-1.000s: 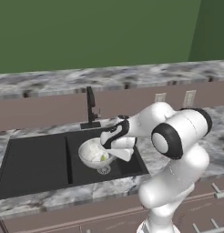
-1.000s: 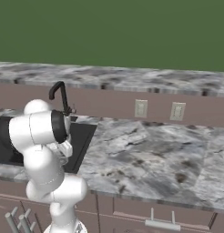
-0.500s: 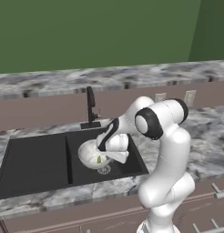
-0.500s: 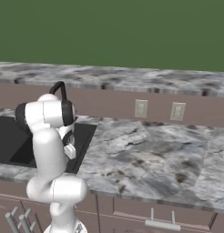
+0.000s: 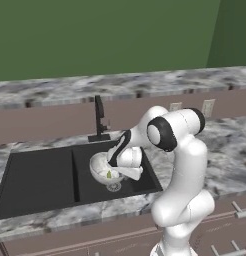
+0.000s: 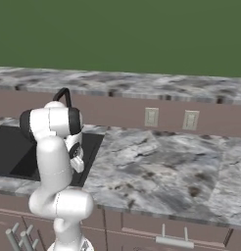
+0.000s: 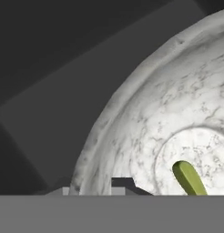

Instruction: Pick the lemon wedge from the cabinet and place it in the bowl. Then pick the bowl and place it in the sink. Then turn on the sink facuet.

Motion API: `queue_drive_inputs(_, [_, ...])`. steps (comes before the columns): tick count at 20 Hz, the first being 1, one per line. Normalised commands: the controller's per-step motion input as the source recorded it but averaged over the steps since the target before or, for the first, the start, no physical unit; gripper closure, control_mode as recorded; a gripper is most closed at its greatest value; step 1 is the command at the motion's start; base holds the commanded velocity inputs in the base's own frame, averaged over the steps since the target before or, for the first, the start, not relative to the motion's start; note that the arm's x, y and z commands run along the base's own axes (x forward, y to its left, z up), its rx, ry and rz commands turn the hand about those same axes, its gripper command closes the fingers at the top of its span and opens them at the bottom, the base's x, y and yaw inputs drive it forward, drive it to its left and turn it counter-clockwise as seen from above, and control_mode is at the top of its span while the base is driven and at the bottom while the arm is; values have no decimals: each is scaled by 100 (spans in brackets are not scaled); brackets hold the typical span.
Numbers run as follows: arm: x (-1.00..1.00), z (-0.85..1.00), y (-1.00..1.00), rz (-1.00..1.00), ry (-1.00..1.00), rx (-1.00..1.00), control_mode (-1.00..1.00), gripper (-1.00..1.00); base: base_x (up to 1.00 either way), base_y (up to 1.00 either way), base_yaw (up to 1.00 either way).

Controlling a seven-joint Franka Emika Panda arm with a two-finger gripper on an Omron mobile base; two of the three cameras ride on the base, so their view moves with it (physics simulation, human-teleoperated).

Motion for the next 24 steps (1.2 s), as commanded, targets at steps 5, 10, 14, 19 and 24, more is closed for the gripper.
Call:
queue_drive_inputs(5, [0, -6, 11, 0, 0, 0, -100, 100, 0, 0, 0])
queue_drive_inputs(10, [-2, 13, 14, 0, 0, 0, -100, -100, 0, 0, 0])
queue_drive_inputs(14, [-2, 27, 0, 0, 0, 0, -100, -100, 0, 0, 0])
queue_drive_inputs(19, [-14, 52, -20, 1, -4, 6, -100, -100, 0, 0, 0])
queue_drive_inputs(24, [-18, 91, -46, 0, -6, 13, -100, -100, 0, 0, 0])
